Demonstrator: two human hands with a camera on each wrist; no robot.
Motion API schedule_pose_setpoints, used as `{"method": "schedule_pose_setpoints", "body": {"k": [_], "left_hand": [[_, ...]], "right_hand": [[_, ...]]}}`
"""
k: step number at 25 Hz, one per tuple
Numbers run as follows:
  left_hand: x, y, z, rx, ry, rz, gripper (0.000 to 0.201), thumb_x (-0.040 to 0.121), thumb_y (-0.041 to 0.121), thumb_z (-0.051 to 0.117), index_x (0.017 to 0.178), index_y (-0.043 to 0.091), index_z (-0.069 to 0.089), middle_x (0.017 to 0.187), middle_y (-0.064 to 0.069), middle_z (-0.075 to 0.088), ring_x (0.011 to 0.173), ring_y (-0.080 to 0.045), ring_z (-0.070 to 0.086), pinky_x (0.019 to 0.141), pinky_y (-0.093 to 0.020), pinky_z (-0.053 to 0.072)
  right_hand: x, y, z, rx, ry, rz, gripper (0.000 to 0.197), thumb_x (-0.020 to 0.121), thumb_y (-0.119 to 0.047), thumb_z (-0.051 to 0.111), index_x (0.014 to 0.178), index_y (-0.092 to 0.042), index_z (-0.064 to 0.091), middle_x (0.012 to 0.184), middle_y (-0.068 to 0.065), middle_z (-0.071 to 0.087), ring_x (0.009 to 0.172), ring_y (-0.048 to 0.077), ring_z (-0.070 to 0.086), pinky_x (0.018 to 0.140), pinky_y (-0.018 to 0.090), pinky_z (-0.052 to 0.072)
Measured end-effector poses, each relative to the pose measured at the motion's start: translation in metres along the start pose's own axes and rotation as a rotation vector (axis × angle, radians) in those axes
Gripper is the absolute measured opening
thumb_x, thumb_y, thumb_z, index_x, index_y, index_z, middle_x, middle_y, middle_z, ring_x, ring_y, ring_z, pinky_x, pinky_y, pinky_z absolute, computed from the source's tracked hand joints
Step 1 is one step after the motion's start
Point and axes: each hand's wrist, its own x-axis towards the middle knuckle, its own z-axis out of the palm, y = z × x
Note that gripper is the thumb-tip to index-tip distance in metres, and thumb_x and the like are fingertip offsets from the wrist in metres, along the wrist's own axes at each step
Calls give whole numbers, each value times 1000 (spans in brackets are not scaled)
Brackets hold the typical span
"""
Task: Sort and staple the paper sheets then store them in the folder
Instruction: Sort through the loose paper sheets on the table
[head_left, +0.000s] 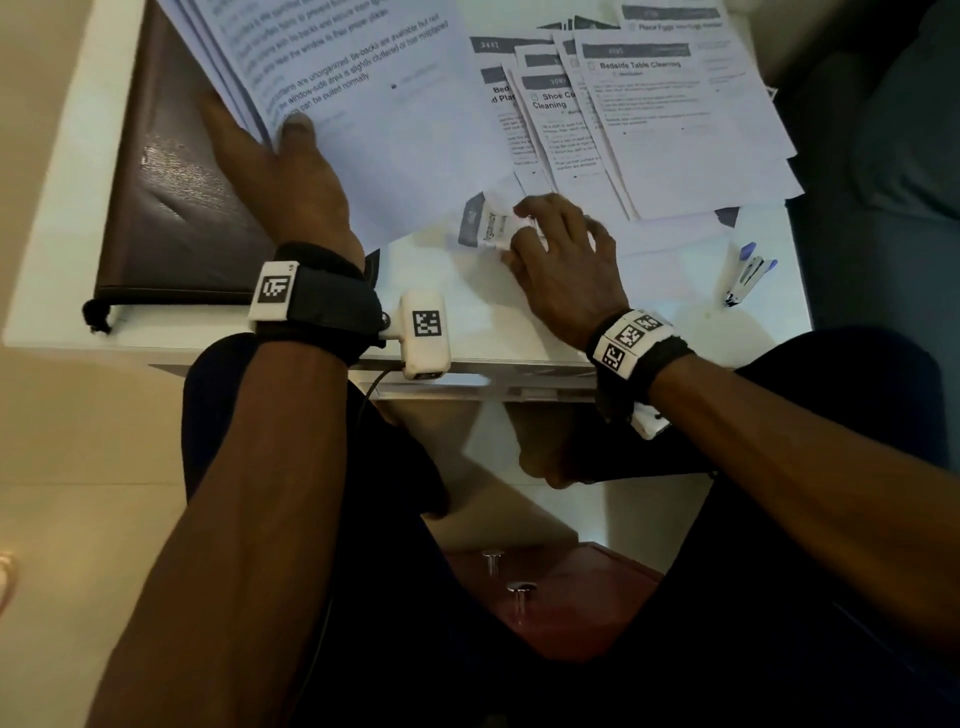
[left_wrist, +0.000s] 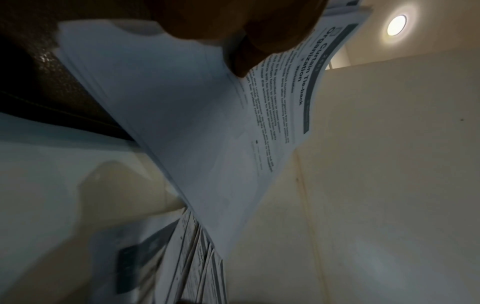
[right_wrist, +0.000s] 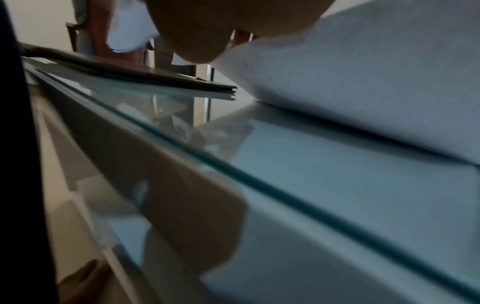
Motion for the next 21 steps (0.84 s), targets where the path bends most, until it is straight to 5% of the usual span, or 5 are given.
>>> {"method": "schedule_pose_setpoints", "body": {"k": [5,8,12,17,21], "left_hand": [[2,5,-11,3,-46,-17,82,82,19,68,153,-3,32,146,-22,50,132,-35,55,109,-55,47],[-28,27,-8,184,64,69,75,89,-13,58,155,-9,21,143,-26,46,122,-31,56,98,-27,56],[-66,28,-6,65,-40,56,69,96,-9,60,155,-7,24,146,-19,46,125,-19,47,92,6,34],[-92,41,-2,97,-39,15,70,96,-10,58,156,1,25,140,-8,49,120,-17,57,97,-16,51],[-101,60,10,72,-79,56,53,95,-9,58,140,14,42,119,8,59,99,5,63,90,-18,54]], "right_hand": [[-39,-30,21,93,-3,-134,27,103,-40,50,106,-14,59,130,3,56,116,26,53,70,43,53],[-46,-25,26,204,-72,-32,36,102,-49,47,112,-16,58,141,3,50,128,24,47,83,47,54],[-53,-14,30,253,-210,-87,62,98,-61,42,144,-19,45,164,6,27,150,26,25,111,51,39],[-53,-7,24,247,-407,-138,73,101,-64,29,162,-26,14,171,4,-2,158,23,-1,122,57,20],[-53,8,-9,484,-60,200,40,101,-41,48,131,-15,53,141,6,50,133,24,45,102,51,48]]}}
